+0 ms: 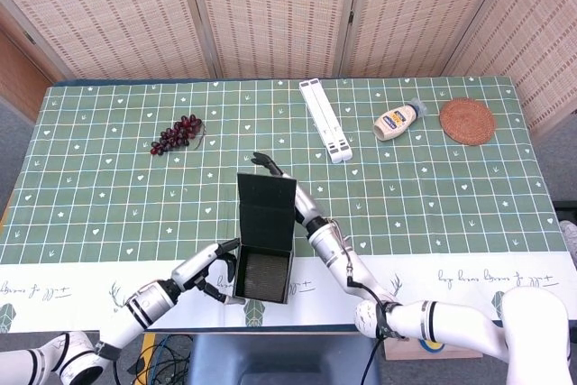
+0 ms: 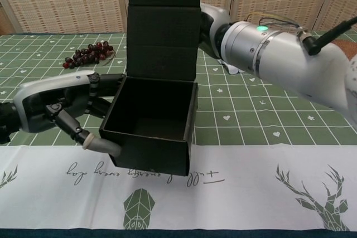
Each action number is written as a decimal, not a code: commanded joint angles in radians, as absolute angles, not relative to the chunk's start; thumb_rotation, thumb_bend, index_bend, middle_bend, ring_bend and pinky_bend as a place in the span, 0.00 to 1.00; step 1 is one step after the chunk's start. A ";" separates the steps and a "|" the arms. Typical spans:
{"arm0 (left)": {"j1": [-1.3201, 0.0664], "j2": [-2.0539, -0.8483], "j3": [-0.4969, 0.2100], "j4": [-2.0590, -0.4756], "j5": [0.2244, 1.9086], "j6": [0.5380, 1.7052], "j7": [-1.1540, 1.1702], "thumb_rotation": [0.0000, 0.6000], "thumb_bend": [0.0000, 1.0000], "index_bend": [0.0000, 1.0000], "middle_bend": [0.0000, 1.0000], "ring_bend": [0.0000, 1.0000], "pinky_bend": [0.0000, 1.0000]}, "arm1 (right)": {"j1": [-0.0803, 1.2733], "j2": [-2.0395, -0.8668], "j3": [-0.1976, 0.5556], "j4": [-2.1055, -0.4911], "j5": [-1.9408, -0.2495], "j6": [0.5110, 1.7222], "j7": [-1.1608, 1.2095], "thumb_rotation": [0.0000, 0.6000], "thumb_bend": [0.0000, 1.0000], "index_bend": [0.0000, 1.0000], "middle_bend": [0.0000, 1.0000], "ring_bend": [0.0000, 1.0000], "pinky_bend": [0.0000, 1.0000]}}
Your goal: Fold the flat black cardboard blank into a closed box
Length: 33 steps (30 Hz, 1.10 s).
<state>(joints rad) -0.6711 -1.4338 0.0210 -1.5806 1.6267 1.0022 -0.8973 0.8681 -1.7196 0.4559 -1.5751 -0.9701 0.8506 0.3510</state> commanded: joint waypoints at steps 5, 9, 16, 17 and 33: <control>-0.681 -1.471 -0.017 -1.549 1.513 0.947 -0.823 1.00 0.10 0.32 0.35 0.62 0.54 | 0.851 -1.600 0.449 -1.738 -1.008 0.729 0.420 1.00 0.00 0.00 0.11 0.56 0.90; -0.674 -1.494 -0.044 -1.546 1.435 0.932 -0.760 1.00 0.10 0.32 0.35 0.62 0.54 | 0.874 -1.529 0.445 -1.784 -0.994 0.637 0.418 1.00 0.00 0.00 0.13 0.56 0.90; -0.653 -1.526 -0.080 -1.547 1.302 0.922 -0.623 1.00 0.10 0.31 0.35 0.62 0.54 | 0.946 -1.484 0.392 -1.771 -0.942 0.613 0.286 1.00 0.00 0.00 0.17 0.57 0.90; -0.649 -1.534 -0.087 -1.547 1.280 0.924 -0.605 1.00 0.10 0.31 0.35 0.62 0.54 | 0.957 -1.484 0.381 -1.767 -0.934 0.622 0.256 1.00 0.00 0.00 0.18 0.57 0.90; -0.623 -1.553 -0.158 -1.602 1.032 0.880 -0.384 1.00 0.10 0.00 0.09 0.59 0.52 | 1.132 -1.574 0.231 -1.695 -0.788 0.859 -0.280 1.00 0.00 0.00 0.21 0.59 0.90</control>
<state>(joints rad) -0.6236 -1.5657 -0.1555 -1.5927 1.0350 0.8946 -0.3901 1.0982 -1.5420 0.2617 -1.7163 -0.8135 0.8089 -0.2082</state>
